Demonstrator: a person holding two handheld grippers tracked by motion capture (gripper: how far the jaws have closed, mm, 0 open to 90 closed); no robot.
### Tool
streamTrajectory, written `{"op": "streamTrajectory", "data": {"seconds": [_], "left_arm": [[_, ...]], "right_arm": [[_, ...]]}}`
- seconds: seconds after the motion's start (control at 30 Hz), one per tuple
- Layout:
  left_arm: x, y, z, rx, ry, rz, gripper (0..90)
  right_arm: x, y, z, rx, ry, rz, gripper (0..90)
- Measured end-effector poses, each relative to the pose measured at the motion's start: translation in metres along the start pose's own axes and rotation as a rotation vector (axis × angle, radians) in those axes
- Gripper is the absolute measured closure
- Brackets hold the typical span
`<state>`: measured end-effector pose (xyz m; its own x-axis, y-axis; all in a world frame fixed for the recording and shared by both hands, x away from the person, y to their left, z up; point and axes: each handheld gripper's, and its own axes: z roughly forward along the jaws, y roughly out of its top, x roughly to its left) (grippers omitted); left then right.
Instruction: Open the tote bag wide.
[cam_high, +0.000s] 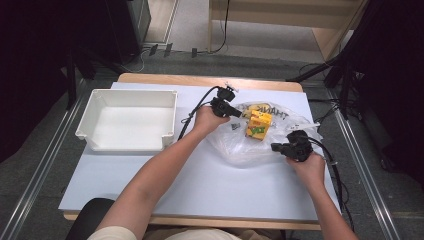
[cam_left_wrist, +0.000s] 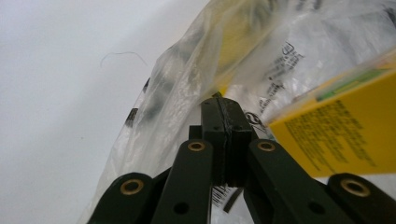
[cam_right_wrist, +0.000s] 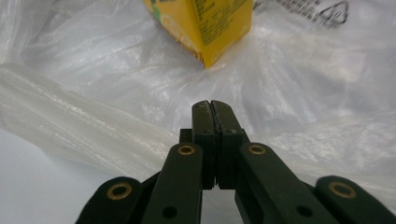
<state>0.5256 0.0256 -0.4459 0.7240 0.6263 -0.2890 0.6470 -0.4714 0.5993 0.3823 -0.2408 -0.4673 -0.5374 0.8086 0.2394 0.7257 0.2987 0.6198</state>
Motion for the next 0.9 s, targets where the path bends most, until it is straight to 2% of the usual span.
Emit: {"op": "streamTrajectory", "data": {"seconds": [0.07, 0.2, 0.4, 0.6, 0.83, 0.9], "left_arm": [[0.001, -0.001, 0.002, 0.007, 0.010, 0.004, 90.0], [0.006, -0.004, 0.007, 0.015, 0.023, -0.013, 90.0], [0.012, -0.011, 0.008, 0.017, 0.050, -0.018, 90.0], [0.012, -0.011, 0.010, 0.013, 0.072, -0.019, 90.0], [0.011, -0.011, 0.009, 0.022, 0.052, -0.012, 89.6], [0.011, -0.011, 0.007, 0.019, 0.040, -0.013, 88.0]], "right_arm": [[0.000, -0.002, 0.001, 0.001, 0.001, -0.003, 90.0], [0.000, -0.010, -0.001, 0.019, -0.003, -0.011, 90.0], [0.001, -0.027, -0.013, 0.013, -0.005, -0.010, 90.0], [0.000, -0.037, -0.021, 0.014, -0.009, -0.011, 90.0], [0.000, -0.038, -0.024, 0.024, -0.020, -0.015, 90.0], [0.000, -0.036, -0.026, 0.000, -0.001, -0.007, 87.5]]}}
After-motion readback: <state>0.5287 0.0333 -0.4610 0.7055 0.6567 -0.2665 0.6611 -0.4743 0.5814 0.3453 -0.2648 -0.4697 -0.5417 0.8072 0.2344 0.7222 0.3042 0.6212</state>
